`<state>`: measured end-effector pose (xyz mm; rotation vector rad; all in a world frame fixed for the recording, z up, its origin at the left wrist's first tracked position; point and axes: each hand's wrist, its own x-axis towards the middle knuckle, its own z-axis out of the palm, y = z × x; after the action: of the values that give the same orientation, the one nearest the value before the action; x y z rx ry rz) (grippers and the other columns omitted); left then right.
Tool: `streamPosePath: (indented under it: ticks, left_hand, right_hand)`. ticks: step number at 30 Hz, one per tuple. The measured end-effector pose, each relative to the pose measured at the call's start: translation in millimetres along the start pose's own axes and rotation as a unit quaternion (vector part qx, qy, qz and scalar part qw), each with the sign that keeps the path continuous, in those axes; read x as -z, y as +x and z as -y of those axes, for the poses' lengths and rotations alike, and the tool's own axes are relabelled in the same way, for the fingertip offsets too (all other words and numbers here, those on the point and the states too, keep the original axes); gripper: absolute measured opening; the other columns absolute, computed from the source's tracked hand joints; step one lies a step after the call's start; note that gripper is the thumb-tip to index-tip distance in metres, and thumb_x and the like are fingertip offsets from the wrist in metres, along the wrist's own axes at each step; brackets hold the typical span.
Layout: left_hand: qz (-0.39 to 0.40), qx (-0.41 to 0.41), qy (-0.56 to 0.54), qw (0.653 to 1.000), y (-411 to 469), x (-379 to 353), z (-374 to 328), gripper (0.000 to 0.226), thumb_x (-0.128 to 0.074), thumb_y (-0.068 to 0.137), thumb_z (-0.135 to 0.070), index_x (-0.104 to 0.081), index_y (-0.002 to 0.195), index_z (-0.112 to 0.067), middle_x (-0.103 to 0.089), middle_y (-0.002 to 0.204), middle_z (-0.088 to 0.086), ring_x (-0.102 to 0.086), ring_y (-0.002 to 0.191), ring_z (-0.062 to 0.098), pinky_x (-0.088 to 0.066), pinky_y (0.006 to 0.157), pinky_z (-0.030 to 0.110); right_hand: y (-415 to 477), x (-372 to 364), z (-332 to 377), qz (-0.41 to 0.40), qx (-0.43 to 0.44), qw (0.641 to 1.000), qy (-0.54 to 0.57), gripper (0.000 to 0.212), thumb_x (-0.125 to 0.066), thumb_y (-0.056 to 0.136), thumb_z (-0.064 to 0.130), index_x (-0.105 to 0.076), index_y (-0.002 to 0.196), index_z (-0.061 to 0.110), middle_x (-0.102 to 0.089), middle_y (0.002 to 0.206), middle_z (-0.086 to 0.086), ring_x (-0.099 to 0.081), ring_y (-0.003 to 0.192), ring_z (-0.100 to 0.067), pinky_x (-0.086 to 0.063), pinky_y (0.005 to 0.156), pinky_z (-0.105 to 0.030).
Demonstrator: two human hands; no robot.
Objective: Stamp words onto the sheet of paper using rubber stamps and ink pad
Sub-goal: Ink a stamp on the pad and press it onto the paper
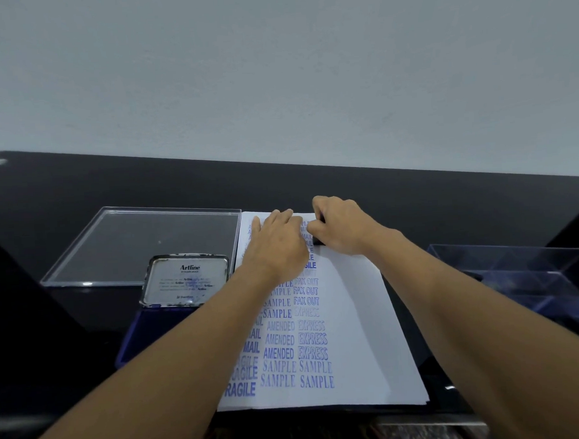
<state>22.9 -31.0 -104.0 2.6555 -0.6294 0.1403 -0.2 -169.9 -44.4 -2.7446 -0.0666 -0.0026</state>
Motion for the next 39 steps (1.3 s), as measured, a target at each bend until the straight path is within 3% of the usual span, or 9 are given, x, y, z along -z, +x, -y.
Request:
streamPosePath:
  ticks: [9, 22, 28, 36, 39]
  left_hand:
    - [0.011, 0.004, 0.001, 1.0, -2, 4, -3, 0.042, -0.036, 0.099, -0.017, -0.046, 0.14, -0.013, -0.036, 0.154, 0.003, -0.025, 0.144, 0.019, -0.008, 0.12, 0.052]
    - [0.003, -0.003, 0.003, 1.0, -2, 2, -1, 0.038, -0.036, 0.096, -0.016, -0.051, 0.131, -0.013, -0.048, 0.139, 0.002, -0.036, 0.132, 0.021, -0.019, 0.116, 0.054]
    - [0.012, 0.001, 0.005, 1.0, -2, 3, -3, 0.042, -0.036, 0.097, -0.017, -0.048, 0.137, -0.014, -0.043, 0.148, 0.002, -0.032, 0.139, 0.021, -0.015, 0.119, 0.055]
    - [0.041, 0.019, 0.002, 0.999, 0, 8, -5, 0.042, -0.037, 0.097, -0.018, -0.048, 0.137, -0.013, -0.046, 0.144, 0.006, -0.034, 0.138, 0.026, -0.017, 0.117, 0.058]
    - [0.065, 0.025, 0.007, 0.998, 0, 15, -7, 0.047, -0.038, 0.097, -0.016, -0.043, 0.143, -0.013, -0.035, 0.155, 0.009, -0.025, 0.145, 0.026, -0.011, 0.118, 0.06]
  right_hand:
    - [-13, -2, 3, -0.019, 0.017, 1.0, 0.013, 0.029, -0.051, 0.097, 0.019, -0.032, 0.074, 0.019, -0.045, 0.069, 0.0, -0.036, 0.059, -0.013, -0.026, 0.052, -0.027]
    - [-5, -1, 3, -0.012, -0.006, 1.0, 0.004, 0.022, -0.05, 0.094, 0.02, -0.036, 0.078, 0.015, -0.046, 0.071, -0.002, -0.036, 0.063, -0.017, -0.03, 0.054, -0.031]
    - [-9, -2, 4, -0.021, 0.004, 1.0, 0.007, 0.022, -0.05, 0.096, 0.019, -0.037, 0.079, 0.014, -0.045, 0.071, -0.001, -0.035, 0.061, -0.015, -0.027, 0.053, -0.03]
    - [-12, -2, 4, -0.022, 0.008, 1.0, 0.009, 0.021, -0.051, 0.097, 0.021, -0.038, 0.082, 0.013, -0.046, 0.072, -0.002, -0.036, 0.059, -0.014, -0.029, 0.053, -0.028]
    - [-12, -2, 4, -0.023, 0.005, 1.0, 0.012, 0.022, -0.051, 0.097, 0.02, -0.037, 0.081, 0.014, -0.046, 0.071, -0.001, -0.035, 0.058, -0.014, -0.028, 0.053, -0.027]
